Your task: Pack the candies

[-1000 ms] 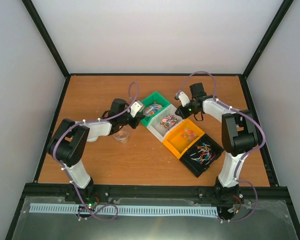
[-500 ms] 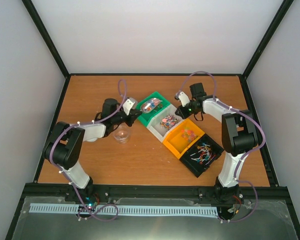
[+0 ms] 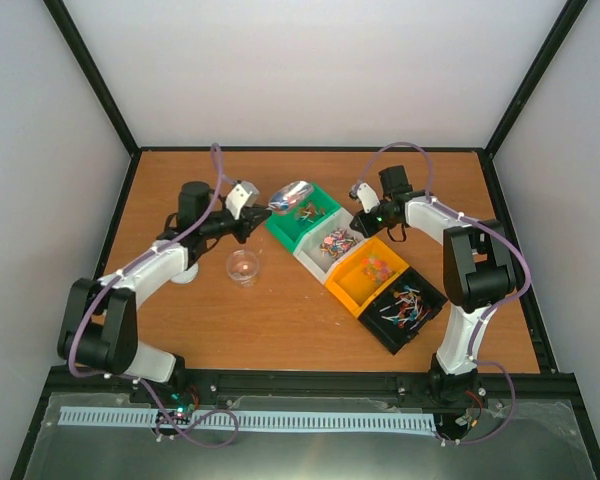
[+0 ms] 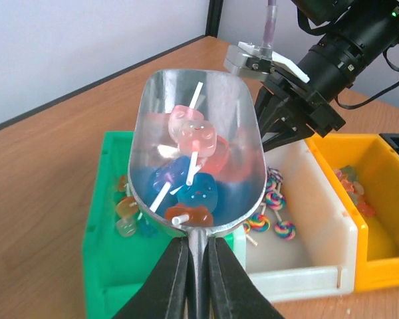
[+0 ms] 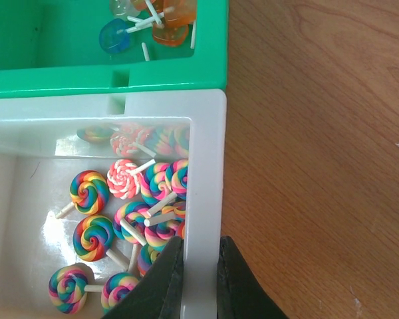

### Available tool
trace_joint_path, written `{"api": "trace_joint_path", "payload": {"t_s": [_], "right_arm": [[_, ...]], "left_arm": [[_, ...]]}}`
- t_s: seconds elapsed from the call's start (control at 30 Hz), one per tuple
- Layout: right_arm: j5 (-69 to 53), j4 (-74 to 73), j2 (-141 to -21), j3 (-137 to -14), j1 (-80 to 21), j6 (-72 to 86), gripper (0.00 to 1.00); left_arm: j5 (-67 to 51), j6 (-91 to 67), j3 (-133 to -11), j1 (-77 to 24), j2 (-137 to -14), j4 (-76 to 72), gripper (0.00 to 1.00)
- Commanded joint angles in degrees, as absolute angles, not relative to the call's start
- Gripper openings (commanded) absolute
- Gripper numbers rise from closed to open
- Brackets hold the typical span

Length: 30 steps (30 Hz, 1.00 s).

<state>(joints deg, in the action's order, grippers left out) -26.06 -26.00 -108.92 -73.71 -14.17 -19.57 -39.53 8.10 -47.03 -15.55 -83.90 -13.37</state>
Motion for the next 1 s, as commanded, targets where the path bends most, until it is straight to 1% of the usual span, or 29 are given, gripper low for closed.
{"api": "trace_joint_path", "payload": {"t_s": [0.0,0.23,0.33,0.5,0.63,0.73,0.8,0.9,0.97], "right_arm": [[-24.14,-23.73,-108.73,-72.91,-14.15,-16.23,0.03],[-21.38,-22.23,-108.65,-72.93,-16.4,-14.66,0.03],[-19.85,-22.21,-109.41,-73.61,-17.39,-14.1,0.03],[-17.73,-21.86,-110.08,-74.17,-18.7,-12.9,0.03],[-17.42,-21.91,-110.88,-75.1,-19.78,-11.98,0.04],[-17.49,-22.51,-112.18,-76.39,-20.61,-11.88,0.04],[-17.76,-22.95,-112.76,-77.12,-20.82,-11.78,0.06],[-18.02,-23.76,-113.13,-78.0,-20.82,-11.91,0.13],[-18.11,-23.94,-112.76,-78.16,-20.83,-12.01,0.22]], "left_arm": [[-46.03,19.13,-51.19,-10.67,-77.24,4.62,0.01],[-51.07,34.01,-53.46,-3.13,-69.37,31.18,0.01],[-50.95,41.18,-52.82,-0.24,-66.51,40.7,0.01],[-49.35,50.78,-51.36,7.45,-61.44,51.23,0.01],[-48.99,59.31,-51.9,13.62,-61.27,59.92,0.01],[-47.29,64.19,-52.58,15.94,-62.22,64.08,0.01],[-45.71,65.53,-52.65,16.4,-62.29,65.07,0.01],[-43.77,65.81,-52.73,16.4,-61.89,65.17,0.01],[-42.38,66.08,-52.9,16.39,-62.0,65.15,0.01]]}}
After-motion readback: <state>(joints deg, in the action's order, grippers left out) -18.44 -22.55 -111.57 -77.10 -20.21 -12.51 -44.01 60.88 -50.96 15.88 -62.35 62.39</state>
